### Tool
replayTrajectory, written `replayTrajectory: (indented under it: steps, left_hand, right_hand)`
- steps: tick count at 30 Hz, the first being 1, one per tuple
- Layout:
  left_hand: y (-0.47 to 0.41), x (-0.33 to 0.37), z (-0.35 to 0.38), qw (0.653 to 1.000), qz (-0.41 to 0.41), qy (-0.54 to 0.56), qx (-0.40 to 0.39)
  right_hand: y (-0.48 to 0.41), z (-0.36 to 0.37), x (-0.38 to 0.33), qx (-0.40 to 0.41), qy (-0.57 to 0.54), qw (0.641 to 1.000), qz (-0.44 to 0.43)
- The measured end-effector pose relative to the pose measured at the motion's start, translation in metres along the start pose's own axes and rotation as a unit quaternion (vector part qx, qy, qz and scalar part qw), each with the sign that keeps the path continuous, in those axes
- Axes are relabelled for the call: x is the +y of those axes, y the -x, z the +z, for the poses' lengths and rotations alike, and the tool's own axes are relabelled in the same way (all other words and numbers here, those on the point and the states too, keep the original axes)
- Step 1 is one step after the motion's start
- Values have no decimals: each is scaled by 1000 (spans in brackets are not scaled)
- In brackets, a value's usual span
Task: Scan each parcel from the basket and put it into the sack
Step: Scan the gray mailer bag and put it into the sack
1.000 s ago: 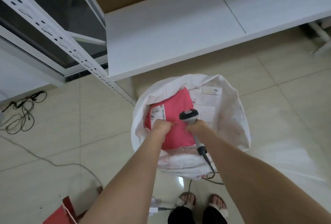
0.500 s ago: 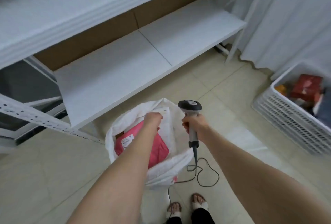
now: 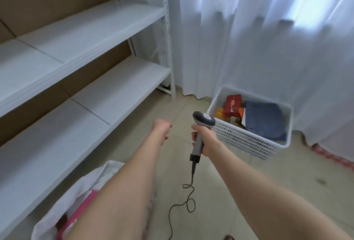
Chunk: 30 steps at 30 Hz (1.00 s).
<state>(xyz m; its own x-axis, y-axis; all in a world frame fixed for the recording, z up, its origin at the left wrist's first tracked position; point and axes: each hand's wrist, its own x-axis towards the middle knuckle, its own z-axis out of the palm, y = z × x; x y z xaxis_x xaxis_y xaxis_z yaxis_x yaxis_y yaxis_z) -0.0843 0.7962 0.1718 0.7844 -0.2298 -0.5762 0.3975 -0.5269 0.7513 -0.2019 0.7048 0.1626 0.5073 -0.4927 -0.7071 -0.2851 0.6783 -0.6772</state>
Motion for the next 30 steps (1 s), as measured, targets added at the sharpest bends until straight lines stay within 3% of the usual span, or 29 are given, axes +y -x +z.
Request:
replayTrajectory:
  steps: [13,30]
  left_hand:
    - [-29,114,242,998,17,-35,-48]
    - [-206,226,509,985,-50,-112,-123]
  right_hand:
    - [-98,-176,-139,30,-192,980,42]
    - [-353,-334,-302,130,-173,973,79]
